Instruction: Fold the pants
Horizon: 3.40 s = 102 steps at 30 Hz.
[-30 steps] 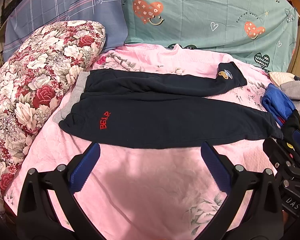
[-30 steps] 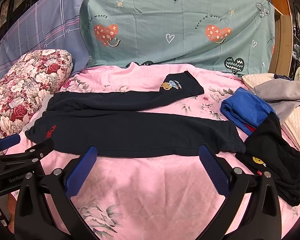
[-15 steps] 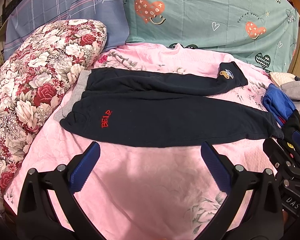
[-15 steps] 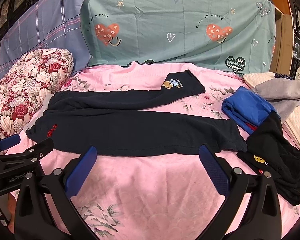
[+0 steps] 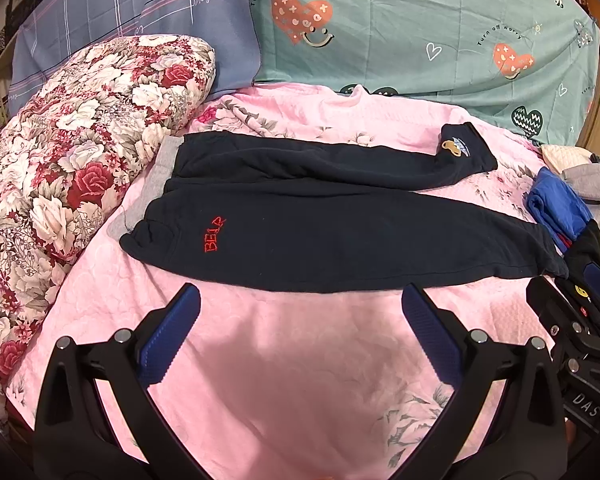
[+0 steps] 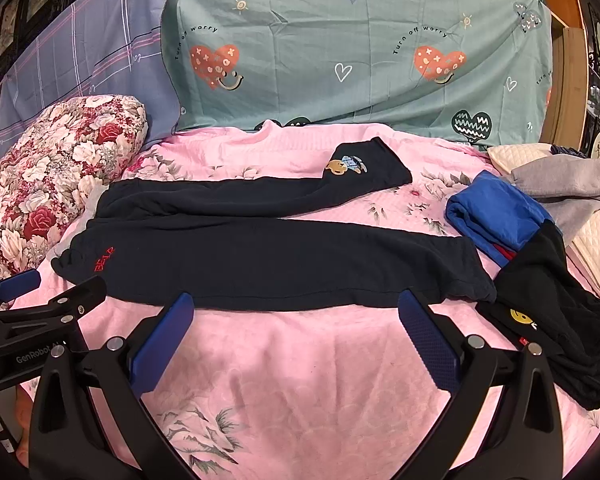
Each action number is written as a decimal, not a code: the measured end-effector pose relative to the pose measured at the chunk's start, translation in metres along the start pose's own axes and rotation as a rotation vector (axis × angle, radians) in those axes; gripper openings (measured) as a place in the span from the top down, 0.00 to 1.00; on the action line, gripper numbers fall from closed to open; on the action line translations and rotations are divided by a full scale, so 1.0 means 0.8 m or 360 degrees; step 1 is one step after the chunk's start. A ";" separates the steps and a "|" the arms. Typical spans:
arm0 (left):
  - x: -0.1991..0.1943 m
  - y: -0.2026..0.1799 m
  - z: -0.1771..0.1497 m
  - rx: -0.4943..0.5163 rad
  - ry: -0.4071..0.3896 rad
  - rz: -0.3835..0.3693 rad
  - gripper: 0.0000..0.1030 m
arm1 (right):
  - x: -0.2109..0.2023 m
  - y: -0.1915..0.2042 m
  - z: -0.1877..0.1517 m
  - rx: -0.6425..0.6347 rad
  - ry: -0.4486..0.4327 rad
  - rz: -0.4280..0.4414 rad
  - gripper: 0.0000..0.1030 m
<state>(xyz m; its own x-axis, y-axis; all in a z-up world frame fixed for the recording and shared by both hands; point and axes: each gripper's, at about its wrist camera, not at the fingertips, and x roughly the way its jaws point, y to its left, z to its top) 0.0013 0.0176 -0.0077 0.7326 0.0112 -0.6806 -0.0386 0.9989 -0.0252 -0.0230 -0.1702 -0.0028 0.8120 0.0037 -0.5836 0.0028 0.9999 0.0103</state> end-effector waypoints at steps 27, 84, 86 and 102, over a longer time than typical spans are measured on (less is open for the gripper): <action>0.084 0.200 0.028 -0.0491 0.0357 -0.0009 0.02 | 0.046 -0.135 0.036 0.0361 0.0055 0.0182 0.01; 0.171 0.232 0.091 -0.0560 0.0441 0.0107 0.95 | 0.172 -0.308 0.060 0.0473 0.0586 -0.0024 0.93; 0.145 0.242 0.101 -0.0572 0.0366 0.0127 0.95 | 0.144 -0.308 0.071 0.0472 0.0508 -0.0010 0.93; 0.128 0.294 0.026 -0.0598 0.0532 0.0404 0.32 | 0.129 -0.303 -0.026 0.0421 0.0803 -0.0066 0.70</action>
<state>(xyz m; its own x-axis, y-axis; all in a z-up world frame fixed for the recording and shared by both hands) 0.0816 0.2549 -0.0677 0.4156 0.1735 -0.8928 -0.4699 0.8814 -0.0475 0.0481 -0.4116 -0.0823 0.4289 0.0340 -0.9027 0.2271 0.9631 0.1442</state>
